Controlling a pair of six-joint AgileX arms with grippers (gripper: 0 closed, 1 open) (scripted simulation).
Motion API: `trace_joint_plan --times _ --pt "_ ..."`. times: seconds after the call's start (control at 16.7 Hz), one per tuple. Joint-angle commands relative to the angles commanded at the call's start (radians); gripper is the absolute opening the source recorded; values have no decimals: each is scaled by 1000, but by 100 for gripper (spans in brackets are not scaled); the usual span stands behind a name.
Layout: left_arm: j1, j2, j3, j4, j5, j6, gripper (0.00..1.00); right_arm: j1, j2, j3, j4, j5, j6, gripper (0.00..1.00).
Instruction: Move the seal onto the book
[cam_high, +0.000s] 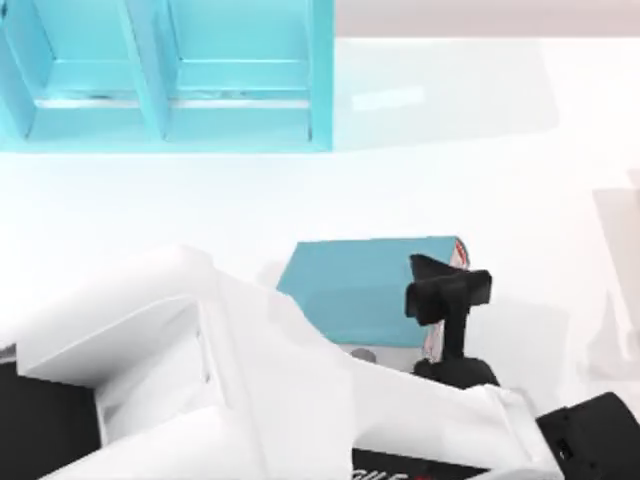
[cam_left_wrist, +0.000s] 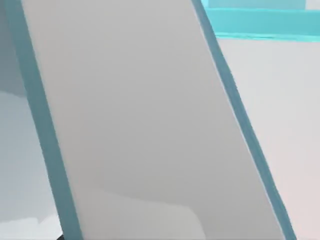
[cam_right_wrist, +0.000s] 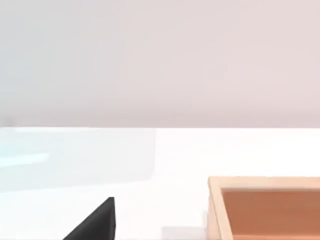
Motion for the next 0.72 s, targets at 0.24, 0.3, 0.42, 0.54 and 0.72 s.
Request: trace_joint_plan --times 0.24,0.3,0.42,0.54,0.72 --pt "-98 44 75 -340 18 -333 100 0 0 0 0 0 0 100" --pt "-124 56 93 -440 24 -427 100 0 0 0 0 0 0 100" --pt "-174 81 126 -642 37 -611 100 0 0 0 0 0 0 100" --pt "-220 103 155 -824 51 -776 100 0 0 0 0 0 0 100" --pt "-274 128 188 -1024 69 -965 100 0 0 0 0 0 0 100"
